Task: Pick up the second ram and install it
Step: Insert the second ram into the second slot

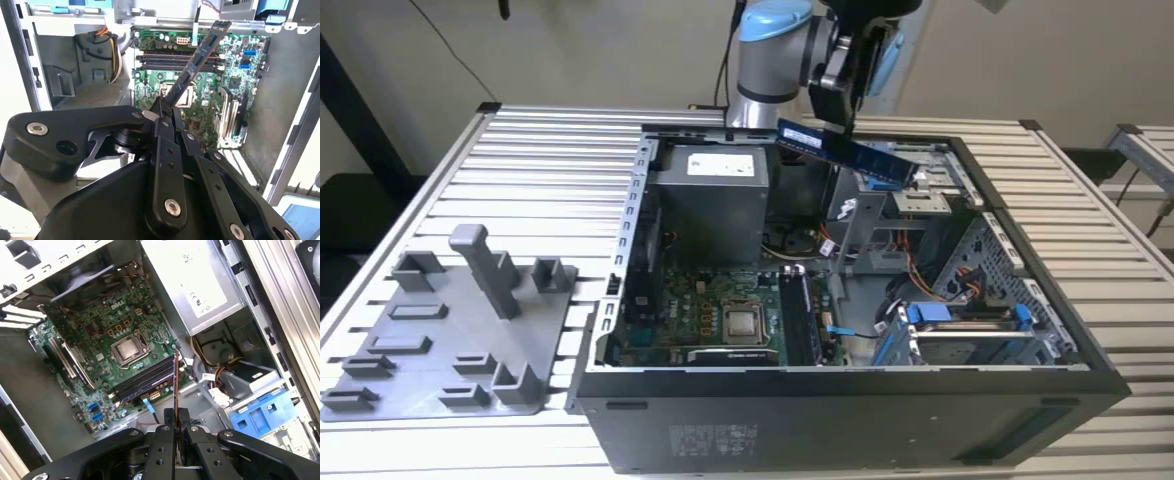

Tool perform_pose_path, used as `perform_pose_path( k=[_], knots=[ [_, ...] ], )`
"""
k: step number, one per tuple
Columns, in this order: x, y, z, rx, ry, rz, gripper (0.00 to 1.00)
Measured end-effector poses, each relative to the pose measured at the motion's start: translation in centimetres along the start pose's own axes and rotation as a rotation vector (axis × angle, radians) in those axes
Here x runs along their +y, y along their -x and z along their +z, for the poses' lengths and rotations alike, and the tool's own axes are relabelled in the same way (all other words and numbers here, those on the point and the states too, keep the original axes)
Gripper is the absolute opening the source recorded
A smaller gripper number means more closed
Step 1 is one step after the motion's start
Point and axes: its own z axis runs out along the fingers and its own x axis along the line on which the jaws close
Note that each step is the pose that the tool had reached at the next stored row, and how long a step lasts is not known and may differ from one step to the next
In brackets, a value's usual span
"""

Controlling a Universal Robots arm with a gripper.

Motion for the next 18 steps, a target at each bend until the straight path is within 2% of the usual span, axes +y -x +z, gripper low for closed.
perform_pose_path(
  k=[11,18],
  knots=[
    [0.00,0.00,0.03,0.0027,-0.0053,0.136,0.14],
    [0.00,0.00,0.06,0.0049,-0.0095,0.237,0.14]
  ],
)
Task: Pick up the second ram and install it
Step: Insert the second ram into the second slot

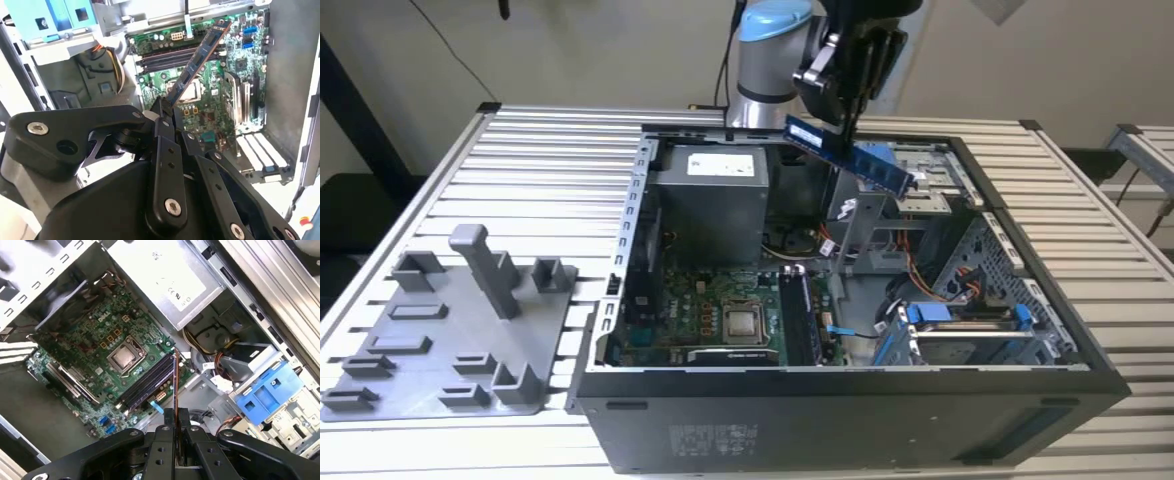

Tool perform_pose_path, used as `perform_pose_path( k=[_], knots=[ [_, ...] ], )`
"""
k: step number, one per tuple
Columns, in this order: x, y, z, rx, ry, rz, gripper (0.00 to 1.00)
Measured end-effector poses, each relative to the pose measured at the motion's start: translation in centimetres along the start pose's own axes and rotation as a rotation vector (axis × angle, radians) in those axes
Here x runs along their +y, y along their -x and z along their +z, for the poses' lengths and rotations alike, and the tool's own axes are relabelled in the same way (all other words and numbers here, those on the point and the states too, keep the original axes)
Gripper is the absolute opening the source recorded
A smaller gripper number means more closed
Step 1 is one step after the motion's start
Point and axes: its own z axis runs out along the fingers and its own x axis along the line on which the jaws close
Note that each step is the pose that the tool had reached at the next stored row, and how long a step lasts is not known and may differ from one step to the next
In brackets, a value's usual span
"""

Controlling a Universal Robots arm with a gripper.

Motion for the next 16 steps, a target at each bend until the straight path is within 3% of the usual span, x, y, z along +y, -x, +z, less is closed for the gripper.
perform_pose_path(
  k=[16],
  knots=[
    [-0.01,0.02,0.05,0.0059,-0.0103,0.222,0.14]
  ],
)
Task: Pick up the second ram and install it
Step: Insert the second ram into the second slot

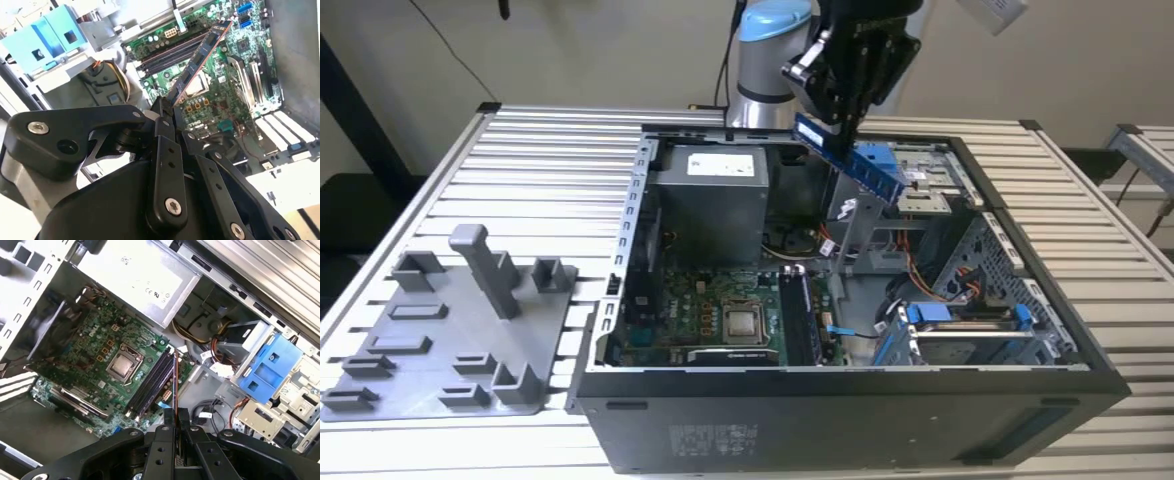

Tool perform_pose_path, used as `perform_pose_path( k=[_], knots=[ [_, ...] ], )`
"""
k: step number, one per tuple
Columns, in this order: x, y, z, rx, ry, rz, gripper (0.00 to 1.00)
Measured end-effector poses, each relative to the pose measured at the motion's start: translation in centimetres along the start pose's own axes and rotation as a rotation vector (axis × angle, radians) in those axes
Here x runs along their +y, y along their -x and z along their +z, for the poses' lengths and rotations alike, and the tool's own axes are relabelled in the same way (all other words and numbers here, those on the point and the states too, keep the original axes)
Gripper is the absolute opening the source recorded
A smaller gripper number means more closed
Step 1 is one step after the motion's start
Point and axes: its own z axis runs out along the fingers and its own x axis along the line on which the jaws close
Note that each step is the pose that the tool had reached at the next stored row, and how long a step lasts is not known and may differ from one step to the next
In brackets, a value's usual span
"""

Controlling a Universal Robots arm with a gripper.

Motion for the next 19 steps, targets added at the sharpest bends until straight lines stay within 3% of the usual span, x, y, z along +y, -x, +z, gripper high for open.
perform_pose_path(
  k=[10,19],
  knots=[
    [-0.05,0.07,0.08,0.0042,-0.0063,0.103,0.14],
    [-0.14,0.22,0.16,0.0074,-0.0087,0.166,0.14]
  ],
)
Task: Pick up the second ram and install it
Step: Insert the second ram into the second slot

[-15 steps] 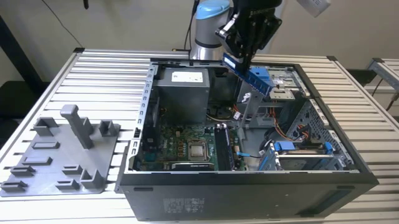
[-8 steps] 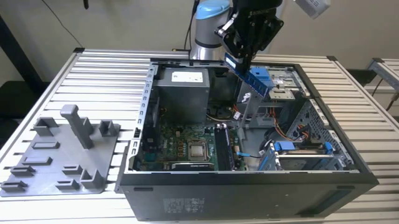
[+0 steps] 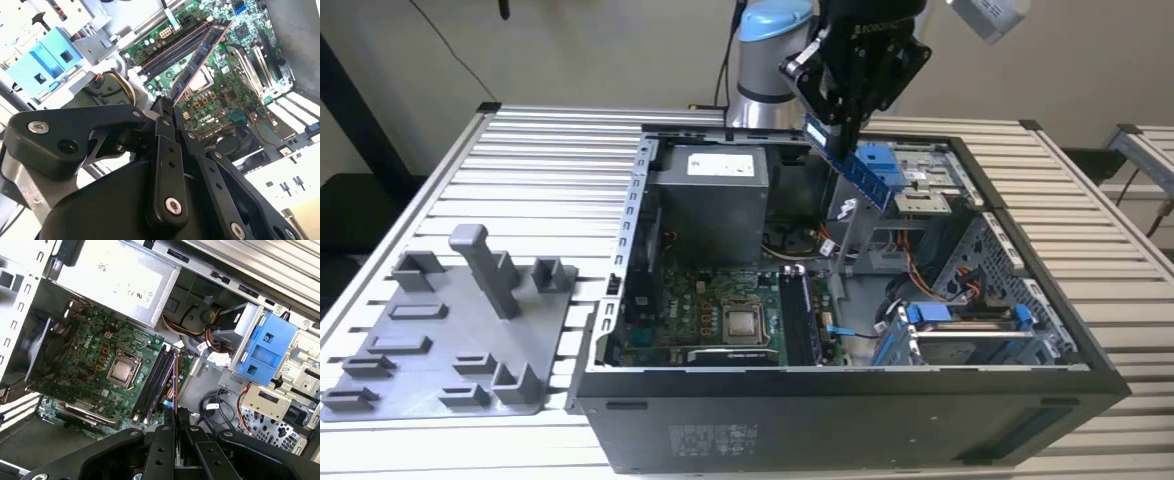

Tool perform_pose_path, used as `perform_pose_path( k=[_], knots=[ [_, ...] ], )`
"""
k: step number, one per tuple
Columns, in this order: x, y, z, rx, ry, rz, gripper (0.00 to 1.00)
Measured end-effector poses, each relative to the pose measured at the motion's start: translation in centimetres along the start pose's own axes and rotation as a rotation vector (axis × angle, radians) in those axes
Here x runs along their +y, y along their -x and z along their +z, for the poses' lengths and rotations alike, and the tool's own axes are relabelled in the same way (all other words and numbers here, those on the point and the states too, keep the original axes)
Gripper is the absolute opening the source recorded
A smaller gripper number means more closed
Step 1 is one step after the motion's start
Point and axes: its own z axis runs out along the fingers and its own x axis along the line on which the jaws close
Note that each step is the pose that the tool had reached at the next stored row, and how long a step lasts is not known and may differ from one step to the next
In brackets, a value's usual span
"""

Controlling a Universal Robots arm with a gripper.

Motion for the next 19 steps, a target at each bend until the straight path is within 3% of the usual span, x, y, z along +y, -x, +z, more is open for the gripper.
perform_pose_path(
  k=[19],
  knots=[
    [-0.17,0.41,0.16,0.0057,-0.0090,0.159,0.14]
  ],
)
